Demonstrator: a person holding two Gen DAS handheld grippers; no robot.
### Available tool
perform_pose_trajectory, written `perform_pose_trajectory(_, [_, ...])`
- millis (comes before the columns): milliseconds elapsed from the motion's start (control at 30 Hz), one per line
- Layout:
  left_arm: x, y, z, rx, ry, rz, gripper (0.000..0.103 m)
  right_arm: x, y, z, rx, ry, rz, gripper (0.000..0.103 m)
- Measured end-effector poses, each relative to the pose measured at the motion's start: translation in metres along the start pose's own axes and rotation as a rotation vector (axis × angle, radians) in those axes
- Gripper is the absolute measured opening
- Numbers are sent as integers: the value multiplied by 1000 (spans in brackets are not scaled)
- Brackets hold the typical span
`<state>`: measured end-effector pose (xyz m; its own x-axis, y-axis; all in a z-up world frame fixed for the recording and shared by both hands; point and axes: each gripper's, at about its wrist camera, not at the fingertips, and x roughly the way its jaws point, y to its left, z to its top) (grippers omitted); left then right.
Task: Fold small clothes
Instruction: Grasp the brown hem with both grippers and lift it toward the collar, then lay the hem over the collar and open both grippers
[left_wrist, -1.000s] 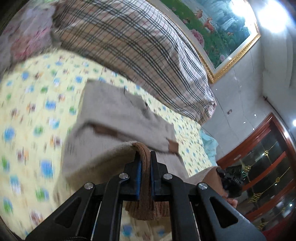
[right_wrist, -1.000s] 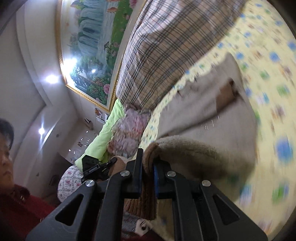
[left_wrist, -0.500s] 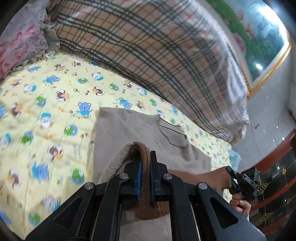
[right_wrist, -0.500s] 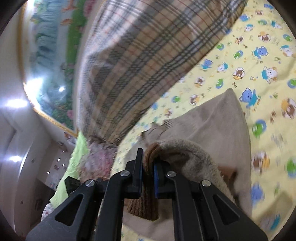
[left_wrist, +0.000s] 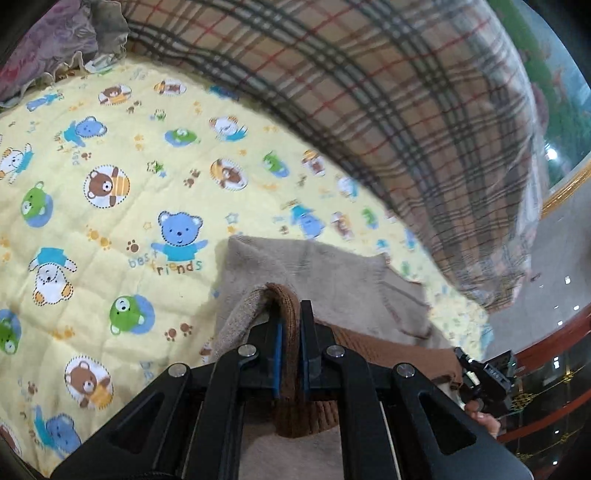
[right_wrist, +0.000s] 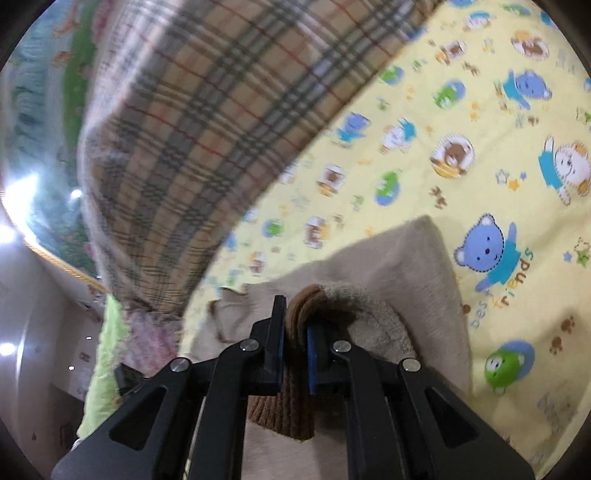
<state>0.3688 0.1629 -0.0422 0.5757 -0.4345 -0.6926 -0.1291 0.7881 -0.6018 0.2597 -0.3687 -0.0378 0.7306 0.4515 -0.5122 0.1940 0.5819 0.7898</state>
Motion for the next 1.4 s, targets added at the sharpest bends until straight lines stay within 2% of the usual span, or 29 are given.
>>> perform_pose_trajectory(100, [7, 0, 2, 14, 13, 18, 10, 11, -8, -1, 0, 10, -33, 10])
perform_pose_trajectory(200, [3, 0, 5, 28, 31, -9, 12, 12, -9, 1, 4, 6, -29, 12])
perform_pose_trajectory(267, [-8, -2, 7, 45, 23, -21, 17, 6, -5, 3, -3, -8, -25, 16])
perform_pose_trajectory(300, [-16, -3, 7, 53, 2, -11, 30, 1, -5, 4, 2, -20, -16, 24])
perform_pose_trajectory(333, [-25, -3, 8, 60, -23, 6, 55, -3, -5, 5, 11, -30, -11, 40])
perform_pose_trajectory(367, [-35, -2, 7, 60, -42, 21, 65, -8, -7, 5, 27, -43, -5, 48])
perform_pose_trajectory(400, [-49, 1, 7, 50, -77, 34, 69, -18, -11, 6, 58, -76, 2, 53])
perform_pose_trajectory(467, [-67, 2, -1, 33, -100, -7, 69, -31, -10, 7, 61, -116, -42, 54])
perform_pose_trajectory(533, [-75, -11, -16, 80, -59, -46, 69, -44, -5, 2, 29, -128, -43, 54])
perform_pose_trajectory(600, [-77, -40, -47, 218, -20, -43, 69, -51, 9, -10, -27, -126, -36, 54])
perform_pose_trajectory(667, [-67, -74, -83, 370, 47, -55, 69, -50, 35, -32, -145, -87, -15, 54])
perform_pose_trajectory(767, [-41, -107, -118, 477, 145, -89, 69, -22, 82, -82, -396, 83, 11, 53])
perform_pose_trajectory(833, [-25, -119, -124, 503, 156, -62, 69, 2, 103, -105, -512, 184, 16, 52])
perform_pose_trajectory(900, [-1, -128, -121, 526, 184, -21, 69, 23, 112, -114, -560, 263, 15, 52])
perform_pose_trajectory(933, [14, -129, -120, 545, 227, 2, 69, 43, 114, -115, -583, 333, -32, 52])
perform_pose_trajectory(967, [32, -130, -118, 566, 268, 53, 67, 52, 112, -115, -593, 353, -69, 52])
perform_pose_trajectory(1000, [36, -131, -115, 581, 259, 70, 64, 67, 108, -112, -595, 395, -109, 47])
perform_pose_trajectory(1033, [38, -135, -109, 611, 230, 73, 65, 79, 104, -104, -592, 406, -119, 38])
perform_pose_trajectory(1100, [45, -138, -92, 627, 186, 113, 65, 81, 100, -86, -575, 342, -145, 35])
perform_pose_trajectory(1200, [67, -122, -55, 550, 154, 204, 64, 84, 75, -39, -435, 189, -243, 35])
perform_pose_trajectory(1233, [72, -115, -42, 527, 130, 237, 55, 84, 66, -28, -397, 159, -265, 33])
perform_pose_trajectory(1267, [75, -110, -29, 508, 109, 262, 49, 82, 57, -19, -356, 128, -271, 30])
perform_pose_trajectory(1300, [76, -105, -20, 489, 99, 275, 43, 78, 47, -9, -309, 90, -271, 22])
perform_pose_trajectory(1333, [74, -100, -11, 471, 84, 283, 42, 72, 38, -1, -278, 42, -309, 12])
perform_pose_trajectory(1400, [61, -93, -2, 442, 39, 299, 42, 60, 29, 5, -225, -4, -315, 10])
